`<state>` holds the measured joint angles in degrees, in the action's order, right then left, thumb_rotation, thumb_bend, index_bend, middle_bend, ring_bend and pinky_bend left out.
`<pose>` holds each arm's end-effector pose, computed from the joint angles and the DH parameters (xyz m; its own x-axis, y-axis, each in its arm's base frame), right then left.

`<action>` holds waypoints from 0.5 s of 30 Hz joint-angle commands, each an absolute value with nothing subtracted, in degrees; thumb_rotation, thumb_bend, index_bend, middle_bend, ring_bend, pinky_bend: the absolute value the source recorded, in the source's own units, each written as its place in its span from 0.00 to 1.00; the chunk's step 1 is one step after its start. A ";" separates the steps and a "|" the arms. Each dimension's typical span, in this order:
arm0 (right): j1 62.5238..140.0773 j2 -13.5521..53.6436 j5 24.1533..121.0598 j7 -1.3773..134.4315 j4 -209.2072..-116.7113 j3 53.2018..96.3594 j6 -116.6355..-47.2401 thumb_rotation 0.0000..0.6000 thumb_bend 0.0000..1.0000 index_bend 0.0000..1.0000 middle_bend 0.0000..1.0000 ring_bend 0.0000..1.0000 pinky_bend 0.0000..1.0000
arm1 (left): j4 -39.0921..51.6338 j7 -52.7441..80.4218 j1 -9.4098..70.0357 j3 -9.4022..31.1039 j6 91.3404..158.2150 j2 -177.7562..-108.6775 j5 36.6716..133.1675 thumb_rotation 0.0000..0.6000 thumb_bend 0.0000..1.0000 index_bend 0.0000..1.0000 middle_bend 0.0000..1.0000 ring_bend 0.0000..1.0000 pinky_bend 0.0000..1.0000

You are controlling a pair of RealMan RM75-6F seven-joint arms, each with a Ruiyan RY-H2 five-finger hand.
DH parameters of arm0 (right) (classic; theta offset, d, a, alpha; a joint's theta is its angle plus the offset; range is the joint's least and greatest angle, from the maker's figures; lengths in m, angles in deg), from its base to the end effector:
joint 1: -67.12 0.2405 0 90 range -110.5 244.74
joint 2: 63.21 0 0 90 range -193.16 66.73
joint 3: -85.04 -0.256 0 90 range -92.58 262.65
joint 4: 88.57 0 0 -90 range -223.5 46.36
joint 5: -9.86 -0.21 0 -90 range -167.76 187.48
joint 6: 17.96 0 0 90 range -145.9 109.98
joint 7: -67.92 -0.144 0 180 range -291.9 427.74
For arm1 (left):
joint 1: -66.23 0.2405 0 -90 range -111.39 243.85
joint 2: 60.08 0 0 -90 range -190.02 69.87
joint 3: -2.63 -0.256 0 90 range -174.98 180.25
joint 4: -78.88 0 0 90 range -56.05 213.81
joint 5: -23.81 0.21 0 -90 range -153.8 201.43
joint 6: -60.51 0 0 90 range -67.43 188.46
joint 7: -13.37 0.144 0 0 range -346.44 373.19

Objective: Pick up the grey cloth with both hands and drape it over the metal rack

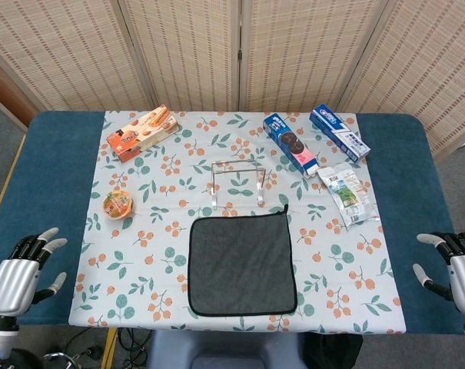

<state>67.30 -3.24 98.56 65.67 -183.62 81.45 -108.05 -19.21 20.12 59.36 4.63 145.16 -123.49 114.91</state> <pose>-0.3080 -0.1578 0.1880 0.3852 0.0658 0.9205 -0.9227 0.0117 0.3853 -0.2747 0.1852 0.1469 0.4316 0.0039 0.9021 0.8936 -0.1387 -0.4269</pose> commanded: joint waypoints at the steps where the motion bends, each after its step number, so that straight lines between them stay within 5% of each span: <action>1: 67.49 -3.32 98.73 65.88 -183.76 81.54 -107.76 1.00 0.27 0.32 0.33 0.26 0.34 | -18.92 20.19 58.09 4.13 143.72 -123.08 116.36 1.00 0.29 0.24 0.17 0.18 0.19; 15: 69.58 -2.66 101.76 67.27 -183.73 82.61 -105.31 1.00 0.27 0.32 0.33 0.26 0.34 | -16.26 18.79 52.79 1.63 138.48 -122.99 123.80 1.00 0.29 0.33 0.35 0.32 0.32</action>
